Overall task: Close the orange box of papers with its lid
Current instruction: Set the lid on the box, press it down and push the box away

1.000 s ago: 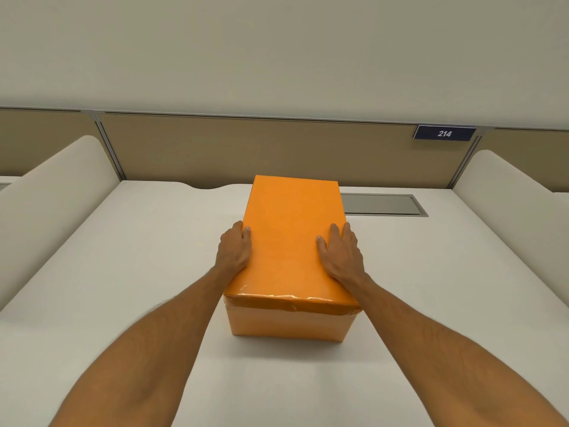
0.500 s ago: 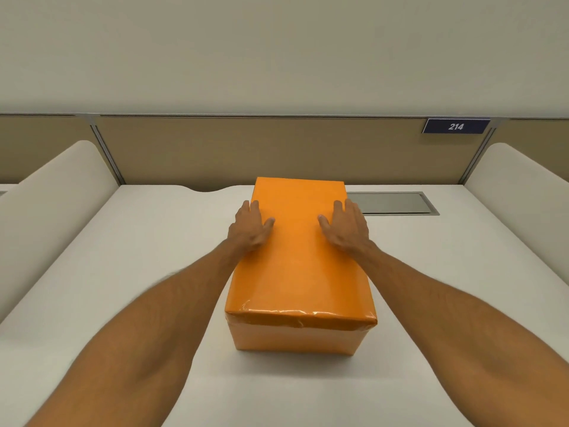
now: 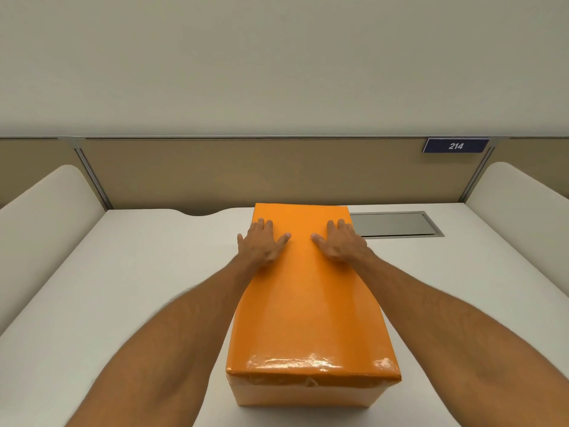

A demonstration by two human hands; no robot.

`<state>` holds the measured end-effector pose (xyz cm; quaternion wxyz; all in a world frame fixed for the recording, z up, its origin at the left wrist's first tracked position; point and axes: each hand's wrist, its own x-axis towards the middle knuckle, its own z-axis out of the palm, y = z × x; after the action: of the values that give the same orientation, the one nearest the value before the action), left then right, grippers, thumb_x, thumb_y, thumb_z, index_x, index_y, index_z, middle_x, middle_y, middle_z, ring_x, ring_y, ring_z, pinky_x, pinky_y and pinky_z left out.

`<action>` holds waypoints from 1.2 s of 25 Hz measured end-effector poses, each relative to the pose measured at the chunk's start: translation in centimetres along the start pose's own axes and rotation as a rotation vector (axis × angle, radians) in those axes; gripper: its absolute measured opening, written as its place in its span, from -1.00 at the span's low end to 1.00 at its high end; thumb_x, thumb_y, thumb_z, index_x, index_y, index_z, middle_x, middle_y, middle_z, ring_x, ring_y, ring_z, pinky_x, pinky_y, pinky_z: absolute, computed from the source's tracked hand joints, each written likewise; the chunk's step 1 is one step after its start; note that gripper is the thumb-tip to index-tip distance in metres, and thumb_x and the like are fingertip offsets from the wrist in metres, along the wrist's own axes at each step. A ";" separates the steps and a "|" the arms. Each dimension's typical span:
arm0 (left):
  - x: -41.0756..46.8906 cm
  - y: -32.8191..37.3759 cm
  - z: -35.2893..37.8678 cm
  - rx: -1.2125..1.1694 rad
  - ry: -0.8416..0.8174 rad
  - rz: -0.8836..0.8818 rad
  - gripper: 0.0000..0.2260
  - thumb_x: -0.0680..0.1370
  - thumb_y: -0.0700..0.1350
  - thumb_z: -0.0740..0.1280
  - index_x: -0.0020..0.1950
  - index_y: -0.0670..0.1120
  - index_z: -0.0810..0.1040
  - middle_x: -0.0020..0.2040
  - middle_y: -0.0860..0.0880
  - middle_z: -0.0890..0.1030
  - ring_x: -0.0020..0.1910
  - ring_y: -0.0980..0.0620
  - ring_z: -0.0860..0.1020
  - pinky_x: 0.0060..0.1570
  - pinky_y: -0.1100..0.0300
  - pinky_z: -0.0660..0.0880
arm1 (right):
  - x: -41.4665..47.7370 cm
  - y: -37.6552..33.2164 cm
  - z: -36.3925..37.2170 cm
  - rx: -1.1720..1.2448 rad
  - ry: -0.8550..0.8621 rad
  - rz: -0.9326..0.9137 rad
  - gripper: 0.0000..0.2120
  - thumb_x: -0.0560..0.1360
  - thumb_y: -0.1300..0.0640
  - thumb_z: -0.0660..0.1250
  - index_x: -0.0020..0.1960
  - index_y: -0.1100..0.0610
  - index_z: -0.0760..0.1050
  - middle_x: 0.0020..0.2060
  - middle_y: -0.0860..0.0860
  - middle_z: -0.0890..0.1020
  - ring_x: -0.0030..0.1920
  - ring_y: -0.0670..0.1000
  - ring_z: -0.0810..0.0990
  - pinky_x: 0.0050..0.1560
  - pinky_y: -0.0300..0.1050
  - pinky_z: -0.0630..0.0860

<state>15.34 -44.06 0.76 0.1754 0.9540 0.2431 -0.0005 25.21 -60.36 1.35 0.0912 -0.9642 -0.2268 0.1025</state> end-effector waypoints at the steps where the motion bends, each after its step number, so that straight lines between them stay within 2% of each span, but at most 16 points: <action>1: 0.0 0.0 0.1 -0.029 0.011 -0.011 -0.34 0.58 0.28 0.03 0.56 -0.10 0.15 0.60 -0.11 0.09 0.58 -0.13 0.08 0.47 -0.26 0.13 | 0.2 -0.1 0.1 -0.016 -0.004 0.002 -0.28 0.57 -0.30 0.03 0.56 0.14 0.08 0.56 0.14 0.12 0.55 0.19 0.11 0.43 0.24 0.24; 8: -0.4 -0.2 1.3 -0.047 0.060 -0.011 -0.34 0.58 0.26 0.09 0.56 -0.09 0.12 0.61 -0.08 0.06 0.59 -0.10 0.00 0.40 -0.20 0.30 | 0.9 0.1 0.3 -0.064 -0.019 0.008 -0.26 0.55 -0.33 0.05 0.56 0.12 0.07 0.56 0.13 0.13 0.54 0.18 0.13 0.38 0.24 0.29; 13: -0.2 -0.2 1.7 -0.030 0.038 -0.026 -0.32 0.58 0.27 0.05 0.59 -0.07 0.03 0.62 -0.05 -0.01 0.60 -0.09 -0.06 0.40 -0.20 0.27 | 0.7 0.3 0.9 -0.074 -0.003 0.004 -0.24 0.56 -0.33 0.01 0.58 0.11 0.01 0.59 0.12 0.06 0.57 0.19 0.07 0.43 0.23 0.25; 16: -0.4 -0.4 1.3 -0.096 -0.012 -0.009 -0.31 0.59 0.26 0.07 0.59 -0.07 -0.02 0.62 -0.05 -0.08 0.60 -0.08 -0.12 0.45 -0.26 0.18 | 0.3 0.3 0.6 -0.047 -0.010 -0.010 -0.24 0.57 -0.31 0.01 0.60 0.12 -0.05 0.60 0.13 0.01 0.58 0.19 0.01 0.47 0.22 0.18; 19: -1.0 -0.8 0.7 -0.287 0.029 -0.064 -0.29 0.57 0.23 0.18 0.59 -0.08 0.02 0.62 -0.11 -0.06 0.59 -0.16 -0.08 0.48 -0.23 0.13 | -0.2 1.0 -0.1 0.140 0.001 -0.002 -0.22 0.58 -0.25 0.12 0.60 0.17 -0.07 0.59 0.14 0.03 0.57 0.21 0.02 0.49 0.22 0.18; 22: -2.0 -1.5 -0.2 -0.702 0.101 -0.356 -0.28 0.56 0.28 0.16 0.57 -0.13 0.11 0.57 -0.19 0.16 0.52 -0.26 0.19 0.44 -0.22 0.23 | -1.5 2.8 -0.6 0.385 0.035 0.144 -0.19 0.54 -0.19 0.26 0.58 0.18 -0.01 0.54 0.19 0.17 0.51 0.29 0.18 0.41 0.25 0.30; 23: -2.4 -2.0 -0.5 -0.856 0.080 -0.465 -0.28 0.56 0.31 0.10 0.56 -0.12 0.12 0.55 -0.19 0.21 0.50 -0.28 0.23 0.42 -0.24 0.24 | -1.9 3.5 -0.8 0.474 -0.004 0.199 -0.19 0.53 -0.19 0.29 0.57 0.17 0.01 0.52 0.20 0.22 0.48 0.30 0.24 0.38 0.25 0.34; 25: -3.4 -3.2 -1.2 -1.045 -0.076 -0.597 -0.25 0.54 0.37 0.00 0.57 -0.09 0.12 0.56 -0.19 0.21 0.49 -0.32 0.23 0.39 -0.30 0.20 | -2.8 4.5 -1.0 0.666 -0.144 0.316 -0.13 0.49 -0.22 0.33 0.58 0.11 -0.03 0.54 0.21 0.19 0.48 0.34 0.25 0.33 0.34 0.33; 28: -4.7 -4.2 -2.0 -1.043 -0.353 -0.596 -0.22 0.50 0.42 -0.04 0.57 -0.05 0.13 0.56 -0.20 0.18 0.50 -0.34 0.20 0.38 -0.36 0.17 | -3.9 5.2 -1.1 0.859 -0.339 0.426 -0.05 0.42 -0.30 0.35 0.59 0.07 -0.04 0.55 0.23 0.13 0.48 0.41 0.21 0.29 0.50 0.25; 30: -5.2 -4.1 -2.0 -1.059 -0.403 -0.602 -0.23 0.50 0.41 0.02 0.58 -0.02 0.09 0.58 -0.18 0.15 0.52 -0.32 0.17 0.39 -0.36 0.15 | -4.2 5.4 -0.7 0.927 -0.384 0.433 -0.09 0.44 -0.30 0.32 0.58 0.08 -0.01 0.54 0.22 0.17 0.48 0.38 0.23 0.33 0.49 0.22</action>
<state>8.70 -42.39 1.72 0.6572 0.6093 0.4300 -0.1089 23.96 -67.13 1.43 0.4403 -0.8117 0.0335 0.3823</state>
